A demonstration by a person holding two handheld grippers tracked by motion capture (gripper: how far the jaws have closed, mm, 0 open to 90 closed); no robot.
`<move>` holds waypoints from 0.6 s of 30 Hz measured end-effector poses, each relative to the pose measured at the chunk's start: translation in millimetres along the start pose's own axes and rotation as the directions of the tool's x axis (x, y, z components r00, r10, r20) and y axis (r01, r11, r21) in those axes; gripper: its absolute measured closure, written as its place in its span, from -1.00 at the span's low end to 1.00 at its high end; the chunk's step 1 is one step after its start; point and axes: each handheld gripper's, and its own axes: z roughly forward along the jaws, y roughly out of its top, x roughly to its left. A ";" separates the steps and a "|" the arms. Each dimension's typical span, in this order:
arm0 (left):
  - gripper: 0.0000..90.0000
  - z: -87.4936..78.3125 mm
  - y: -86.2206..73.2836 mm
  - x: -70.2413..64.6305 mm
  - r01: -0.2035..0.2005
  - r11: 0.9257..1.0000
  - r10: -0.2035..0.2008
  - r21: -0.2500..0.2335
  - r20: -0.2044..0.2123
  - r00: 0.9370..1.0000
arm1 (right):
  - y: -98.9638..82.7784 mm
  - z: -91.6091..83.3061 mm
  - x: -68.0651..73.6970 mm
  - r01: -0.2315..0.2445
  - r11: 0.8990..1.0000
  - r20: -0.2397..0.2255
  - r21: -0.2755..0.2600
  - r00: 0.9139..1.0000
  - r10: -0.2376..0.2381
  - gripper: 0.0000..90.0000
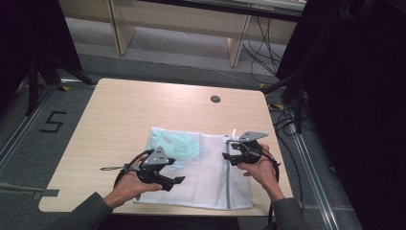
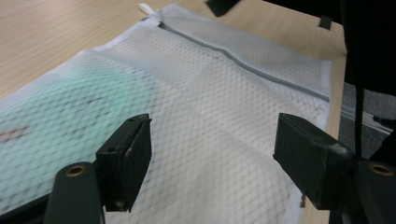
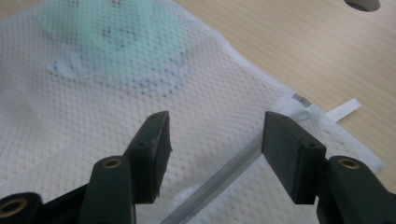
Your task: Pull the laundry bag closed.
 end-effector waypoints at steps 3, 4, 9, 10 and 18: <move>-0.42 -6.4 -5.5 4.4 0.006 1.000 -0.006 -0.003 -0.011 1.000 | -4.2 -0.2 6.0 -0.012 1.000 0.002 -0.013 1.000 0.012 -0.08; -0.42 -9.3 -7.3 4.7 -0.001 1.000 0.001 0.018 -0.020 1.000 | -5.5 0.0 7.4 -0.012 1.000 -0.003 -0.018 1.000 0.012 -0.10; -0.46 -16.7 -14.9 8.1 -0.006 1.000 0.007 0.020 -0.030 1.000 | -10.3 -5.2 13.4 -0.019 1.000 -0.018 0.009 1.000 0.019 -0.12; -0.46 -18.0 -16.1 8.5 -0.003 1.000 0.003 0.009 -0.038 0.999 | -12.3 -4.3 14.7 -0.022 1.000 -0.016 -0.017 1.000 0.022 -0.13; -0.48 -29.4 -20.3 9.5 0.004 1.000 -0.004 0.000 -0.070 0.998 | -22.3 -12.0 24.9 -0.019 1.000 -0.039 0.014 0.999 0.020 -0.18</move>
